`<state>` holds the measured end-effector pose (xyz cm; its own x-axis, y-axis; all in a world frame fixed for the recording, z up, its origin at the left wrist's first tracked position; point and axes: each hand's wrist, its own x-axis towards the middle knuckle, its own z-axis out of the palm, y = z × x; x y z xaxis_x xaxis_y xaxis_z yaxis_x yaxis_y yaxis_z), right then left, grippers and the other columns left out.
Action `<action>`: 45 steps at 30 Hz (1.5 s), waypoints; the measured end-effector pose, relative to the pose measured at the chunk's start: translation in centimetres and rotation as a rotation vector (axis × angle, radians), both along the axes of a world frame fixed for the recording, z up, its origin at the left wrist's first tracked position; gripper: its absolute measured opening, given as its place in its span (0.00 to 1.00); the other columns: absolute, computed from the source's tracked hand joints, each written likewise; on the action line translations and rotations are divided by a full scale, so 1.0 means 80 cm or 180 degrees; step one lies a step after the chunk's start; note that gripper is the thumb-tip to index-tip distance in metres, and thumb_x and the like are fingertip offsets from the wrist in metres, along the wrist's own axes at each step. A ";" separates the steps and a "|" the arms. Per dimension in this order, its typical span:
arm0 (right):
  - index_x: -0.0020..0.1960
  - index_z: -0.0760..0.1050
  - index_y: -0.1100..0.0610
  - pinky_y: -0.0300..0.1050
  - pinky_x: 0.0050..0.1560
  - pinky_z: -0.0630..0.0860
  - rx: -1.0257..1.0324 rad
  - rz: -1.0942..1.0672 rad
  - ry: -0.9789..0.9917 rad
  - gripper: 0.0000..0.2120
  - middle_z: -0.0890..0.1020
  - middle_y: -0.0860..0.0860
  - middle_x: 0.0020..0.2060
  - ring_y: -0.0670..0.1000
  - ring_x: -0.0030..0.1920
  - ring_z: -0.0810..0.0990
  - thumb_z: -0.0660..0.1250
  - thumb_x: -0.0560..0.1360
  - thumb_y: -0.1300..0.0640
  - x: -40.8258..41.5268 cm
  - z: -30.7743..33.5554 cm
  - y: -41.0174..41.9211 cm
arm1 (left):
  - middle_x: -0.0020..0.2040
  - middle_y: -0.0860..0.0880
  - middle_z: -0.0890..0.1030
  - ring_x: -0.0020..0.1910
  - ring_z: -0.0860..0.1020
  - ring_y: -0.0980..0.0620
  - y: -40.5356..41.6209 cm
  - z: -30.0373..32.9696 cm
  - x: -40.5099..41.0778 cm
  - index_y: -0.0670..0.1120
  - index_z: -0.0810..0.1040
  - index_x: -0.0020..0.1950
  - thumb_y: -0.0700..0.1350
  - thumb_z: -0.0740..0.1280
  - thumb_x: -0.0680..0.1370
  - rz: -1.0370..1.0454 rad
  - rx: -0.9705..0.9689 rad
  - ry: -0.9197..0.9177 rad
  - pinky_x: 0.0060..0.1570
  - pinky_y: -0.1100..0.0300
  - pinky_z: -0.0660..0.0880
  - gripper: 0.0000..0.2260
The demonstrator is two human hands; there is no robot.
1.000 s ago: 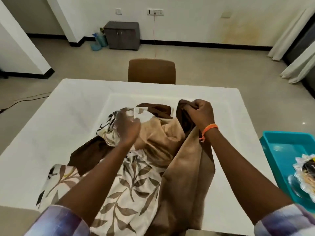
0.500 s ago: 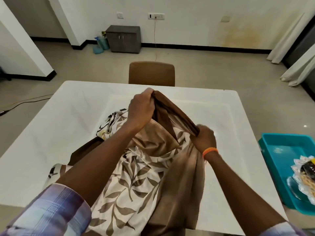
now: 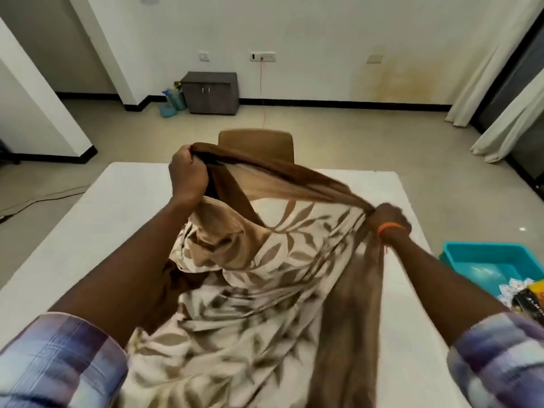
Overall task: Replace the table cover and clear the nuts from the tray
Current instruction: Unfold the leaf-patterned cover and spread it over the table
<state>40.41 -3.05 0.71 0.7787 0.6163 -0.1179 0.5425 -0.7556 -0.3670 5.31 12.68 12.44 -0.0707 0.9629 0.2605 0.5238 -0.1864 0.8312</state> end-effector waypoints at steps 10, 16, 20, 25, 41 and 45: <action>0.57 0.78 0.64 0.55 0.59 0.74 0.0198 -0.0673 -0.0419 0.19 0.78 0.64 0.58 0.65 0.59 0.77 0.63 0.73 0.53 0.109 0.061 -0.026 | 0.54 0.34 0.78 0.55 0.76 0.35 0.016 0.012 -0.080 0.37 0.74 0.58 0.38 0.53 0.81 0.0499 0.0184 0.0749 0.57 0.45 0.71 0.12; 0.58 0.79 0.65 0.51 0.58 0.73 -0.0125 -0.0154 -0.0042 0.19 0.80 0.64 0.56 0.63 0.58 0.77 0.64 0.74 0.52 0.053 0.032 -0.081 | 0.55 0.39 0.81 0.55 0.78 0.37 0.000 -0.068 -0.075 0.43 0.76 0.62 0.37 0.58 0.78 -0.0808 -0.0284 0.2128 0.53 0.48 0.74 0.14; 0.58 0.80 0.61 0.47 0.59 0.70 -0.0658 0.0689 0.0700 0.16 0.81 0.61 0.57 0.59 0.59 0.77 0.69 0.72 0.56 -0.006 -0.017 -0.134 | 0.56 0.47 0.82 0.54 0.80 0.47 -0.046 -0.143 -0.079 0.50 0.79 0.60 0.47 0.64 0.75 -0.1898 -0.1308 0.4032 0.53 0.52 0.78 0.14; 0.58 0.73 0.53 0.46 0.51 0.76 -0.0992 0.0592 0.0371 0.32 0.76 0.55 0.59 0.55 0.56 0.78 0.74 0.58 0.41 -0.021 -0.157 -0.178 | 0.73 0.42 0.63 0.69 0.65 0.36 -0.104 -0.203 -0.031 0.45 0.63 0.75 0.45 0.61 0.80 -0.1769 -0.0991 0.5294 0.64 0.33 0.66 0.23; 0.59 0.77 0.54 0.42 0.55 0.74 -0.1424 0.1189 0.1038 0.27 0.82 0.55 0.55 0.56 0.56 0.80 0.74 0.61 0.50 0.122 -0.184 -0.073 | 0.49 0.49 0.82 0.51 0.80 0.48 -0.023 -0.272 0.162 0.48 0.80 0.49 0.47 0.66 0.74 -0.2455 -0.0925 0.3642 0.46 0.55 0.77 0.06; 0.54 0.77 0.55 0.47 0.53 0.76 -0.1651 0.1327 0.0268 0.24 0.80 0.59 0.54 0.60 0.56 0.79 0.72 0.60 0.48 0.212 -0.103 0.029 | 0.49 0.47 0.79 0.50 0.78 0.44 0.033 -0.205 0.190 0.47 0.76 0.50 0.43 0.66 0.74 -0.1740 -0.0258 0.3604 0.42 0.55 0.72 0.06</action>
<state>57.41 -0.72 -7.51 0.4628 0.7107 -0.5299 0.8126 -0.5790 -0.0668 20.52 15.32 -3.93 0.5653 0.8118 -0.1465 0.8194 -0.5730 -0.0132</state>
